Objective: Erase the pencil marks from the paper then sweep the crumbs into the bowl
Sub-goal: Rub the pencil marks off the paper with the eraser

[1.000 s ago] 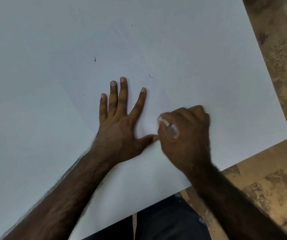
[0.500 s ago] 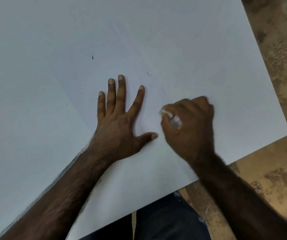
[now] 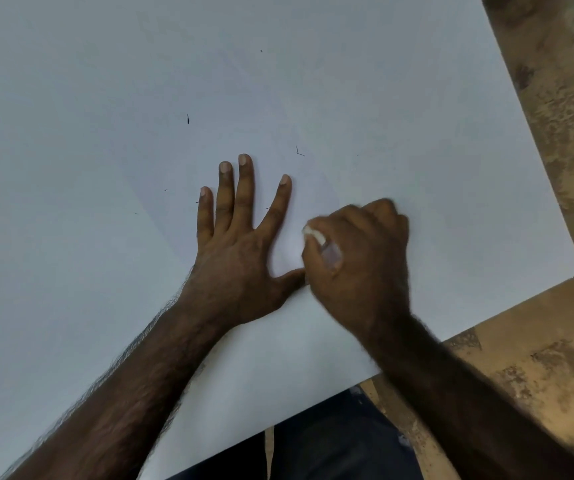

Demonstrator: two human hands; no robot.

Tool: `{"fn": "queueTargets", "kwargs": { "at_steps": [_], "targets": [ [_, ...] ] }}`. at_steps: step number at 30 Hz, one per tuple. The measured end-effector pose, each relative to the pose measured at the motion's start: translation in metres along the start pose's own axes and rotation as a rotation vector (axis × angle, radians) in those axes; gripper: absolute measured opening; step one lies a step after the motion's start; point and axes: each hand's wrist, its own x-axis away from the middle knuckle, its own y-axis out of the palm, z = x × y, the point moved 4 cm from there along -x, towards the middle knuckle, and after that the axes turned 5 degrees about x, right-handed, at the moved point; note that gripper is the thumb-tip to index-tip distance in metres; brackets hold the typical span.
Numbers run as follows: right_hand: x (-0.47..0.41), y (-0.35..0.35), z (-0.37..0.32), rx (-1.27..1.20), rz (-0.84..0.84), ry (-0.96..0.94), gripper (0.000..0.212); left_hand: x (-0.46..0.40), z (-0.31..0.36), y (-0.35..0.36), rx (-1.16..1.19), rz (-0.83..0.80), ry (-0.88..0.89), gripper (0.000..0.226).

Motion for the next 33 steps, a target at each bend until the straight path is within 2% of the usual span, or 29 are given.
{"fn": "queueTargets", "kwargs": {
  "at_steps": [3,7,9,13,18,20,23,29,33],
  "targets": [
    [0.009,0.000,-0.005,0.016,-0.017,-0.068,0.015,0.000,0.000,0.000,0.014,0.008,0.004,0.111],
    [-0.020,-0.006,0.020,0.064,0.122,0.055,0.015,0.001,0.000,0.000,-0.023,-0.003,-0.009,0.120],
    [-0.017,-0.003,0.014,0.036,0.094,0.047,0.016,0.001,0.001,0.000,-0.016,-0.008,-0.006,0.118],
    [0.008,0.004,-0.009,-0.004,-0.002,-0.091,0.015,0.000,0.001,-0.001,0.020,-0.003,-0.003,0.110],
    [-0.030,-0.002,0.020,0.042,0.120,0.048,0.015,0.000,0.001,0.000,-0.009,-0.004,-0.005,0.120],
    [-0.024,0.000,0.009,0.010,0.097,0.024,0.014,0.001,0.001,-0.001,-0.004,-0.008,0.001,0.118],
    [-0.003,0.007,-0.012,-0.003,0.012,-0.109,0.015,0.000,0.002,-0.001,0.027,-0.002,0.010,0.113],
    [-0.035,0.005,0.012,0.020,0.122,0.032,0.016,-0.001,0.001,0.000,-0.024,-0.021,-0.004,0.120],
    [-0.009,0.010,-0.007,-0.038,0.030,-0.058,0.016,0.001,0.002,-0.002,0.035,-0.007,-0.005,0.116]
  ]
}}
